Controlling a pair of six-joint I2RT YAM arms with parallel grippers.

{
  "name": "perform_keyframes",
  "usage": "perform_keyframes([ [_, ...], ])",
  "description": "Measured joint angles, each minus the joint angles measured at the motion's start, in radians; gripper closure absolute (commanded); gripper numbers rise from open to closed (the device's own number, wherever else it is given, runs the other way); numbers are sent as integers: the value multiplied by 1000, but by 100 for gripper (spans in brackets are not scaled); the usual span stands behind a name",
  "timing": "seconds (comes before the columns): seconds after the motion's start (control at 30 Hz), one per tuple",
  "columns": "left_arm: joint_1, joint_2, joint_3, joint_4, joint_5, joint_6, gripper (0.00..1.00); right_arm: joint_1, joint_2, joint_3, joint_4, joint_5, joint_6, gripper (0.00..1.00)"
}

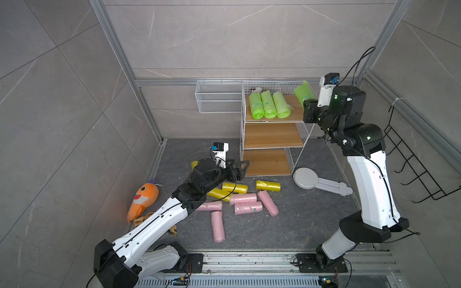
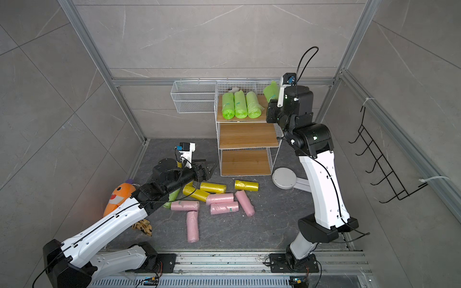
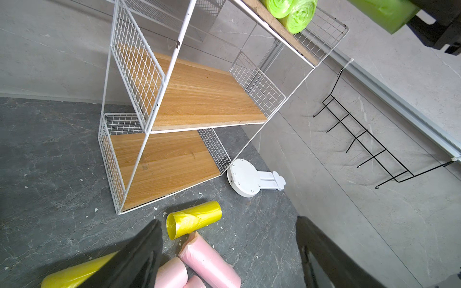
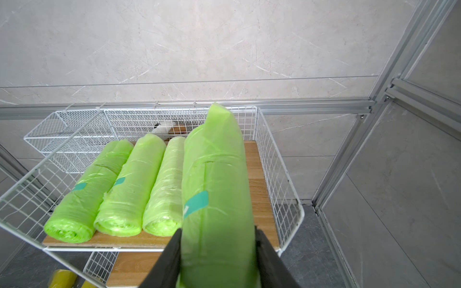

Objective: Sort the rolls of trash bags by color and place them on the shelf
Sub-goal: Place the roll of trash bags on the shelf.

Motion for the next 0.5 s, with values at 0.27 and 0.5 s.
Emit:
perform_keyframes([
  [0.27, -5, 18, 1, -1, 5, 15, 14, -47, 141, 117, -47, -10, 3, 70],
  [0.5, -5, 28, 1, -2, 5, 18, 14, -50, 266, 285, -122, -33, 10, 67],
])
